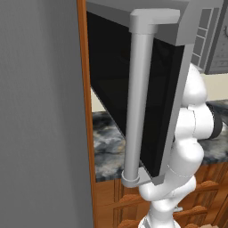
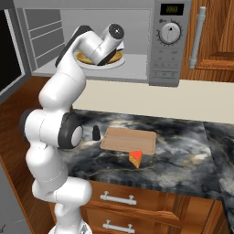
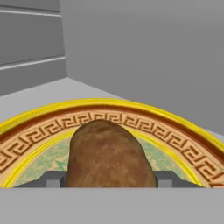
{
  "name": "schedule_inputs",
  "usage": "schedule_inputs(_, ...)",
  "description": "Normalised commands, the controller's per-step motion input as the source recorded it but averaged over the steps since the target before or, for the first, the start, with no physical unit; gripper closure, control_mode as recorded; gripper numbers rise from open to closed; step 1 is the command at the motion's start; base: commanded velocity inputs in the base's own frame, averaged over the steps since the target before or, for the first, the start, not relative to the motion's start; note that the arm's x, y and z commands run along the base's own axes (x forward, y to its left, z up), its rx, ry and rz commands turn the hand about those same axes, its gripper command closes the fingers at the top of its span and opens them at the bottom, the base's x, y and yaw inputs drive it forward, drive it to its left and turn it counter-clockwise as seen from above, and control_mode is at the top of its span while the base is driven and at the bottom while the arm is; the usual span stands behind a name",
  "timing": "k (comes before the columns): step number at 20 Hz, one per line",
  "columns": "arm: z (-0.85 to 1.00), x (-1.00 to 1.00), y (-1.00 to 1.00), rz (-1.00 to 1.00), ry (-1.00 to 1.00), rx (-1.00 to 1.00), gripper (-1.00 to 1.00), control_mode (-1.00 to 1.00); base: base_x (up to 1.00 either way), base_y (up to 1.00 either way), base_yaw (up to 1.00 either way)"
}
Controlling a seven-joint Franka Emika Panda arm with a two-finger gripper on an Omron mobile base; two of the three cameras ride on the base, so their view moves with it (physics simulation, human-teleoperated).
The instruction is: Retrieve the reheated potato from the microwave, then place the potato, cheese, and condiment on the cutting board.
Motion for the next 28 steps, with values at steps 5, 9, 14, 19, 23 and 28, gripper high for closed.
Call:
schedule_inputs(5, -0.14, -0.01, 0.00, 0.00, -0.01, 0.00, 1.00, -1.00, 0.00, 0.00, 0.00)
schedule_inputs(9, -0.04, -0.17, 0.00, 0.00, -0.05, 0.00, 1.00, -1.00, 0.00, 0.00, 0.00)
schedule_inputs(14, -0.01, -0.05, 0.00, 0.00, -0.06, 0.00, 1.00, -1.00, 0.00, 0.00, 0.00)
schedule_inputs(19, 0.05, -0.19, 0.02, 0.00, -0.08, 0.00, 1.00, -1.00, 0.00, 0.00, 0.00)
schedule_inputs(23, 0.18, -0.01, 0.01, -0.03, -0.01, 0.00, 1.00, -1.00, 0.00, 0.00, 0.00)
schedule_inputs(28, 0.19, -0.14, 0.01, -0.02, 0.00, 0.00, 1.00, -1.00, 0.00, 0.00, 0.00)
